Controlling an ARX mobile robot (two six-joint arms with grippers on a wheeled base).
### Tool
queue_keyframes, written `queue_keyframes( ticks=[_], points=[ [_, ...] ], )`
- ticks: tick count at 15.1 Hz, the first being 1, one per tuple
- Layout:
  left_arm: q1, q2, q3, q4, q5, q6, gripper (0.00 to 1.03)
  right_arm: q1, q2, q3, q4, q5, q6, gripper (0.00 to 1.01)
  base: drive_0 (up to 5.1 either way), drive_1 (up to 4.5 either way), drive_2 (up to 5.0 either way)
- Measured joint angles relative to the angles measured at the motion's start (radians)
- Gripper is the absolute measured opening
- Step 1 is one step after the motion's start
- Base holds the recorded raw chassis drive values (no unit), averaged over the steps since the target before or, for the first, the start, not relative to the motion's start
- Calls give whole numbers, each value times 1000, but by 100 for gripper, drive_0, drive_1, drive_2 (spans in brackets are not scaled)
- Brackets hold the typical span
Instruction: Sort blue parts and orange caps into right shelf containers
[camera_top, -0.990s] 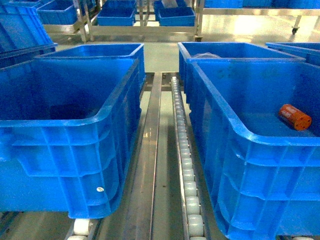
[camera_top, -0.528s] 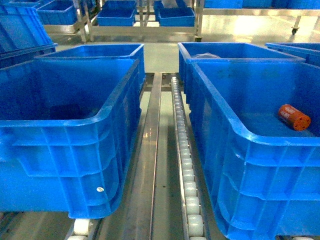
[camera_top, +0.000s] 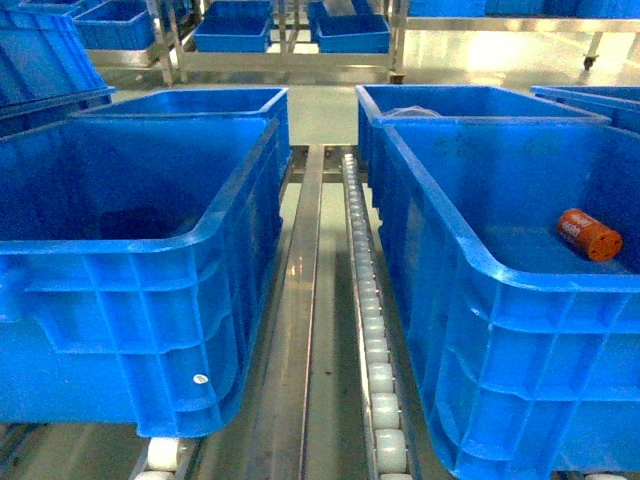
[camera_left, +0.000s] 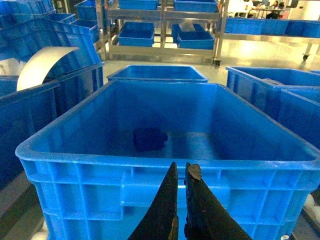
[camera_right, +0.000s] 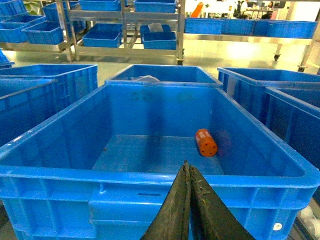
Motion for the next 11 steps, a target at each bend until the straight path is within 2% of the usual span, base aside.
queue_keyframes(
  ticks=[7,8,9,10,11],
  points=[
    [0,-181,0,-176,0,0,2,0,-153,0,-152,0,1,3,0,0,0],
    [0,-198,0,-196,0,0,2,0,-189,0,-200,0,1,3,0,0,0],
    [0,-216,0,-214,-3,0,2,0,-296,0,-341,-2,1,3,0,0,0],
    [0,-291,2,-323,0,0,2,0,-329,5,-317,-2,1,3,0,0,0],
    [0,-321,0,-369,0,0,2,0,-327,4,-327,-2,2,3,0,0,0]
  ],
)
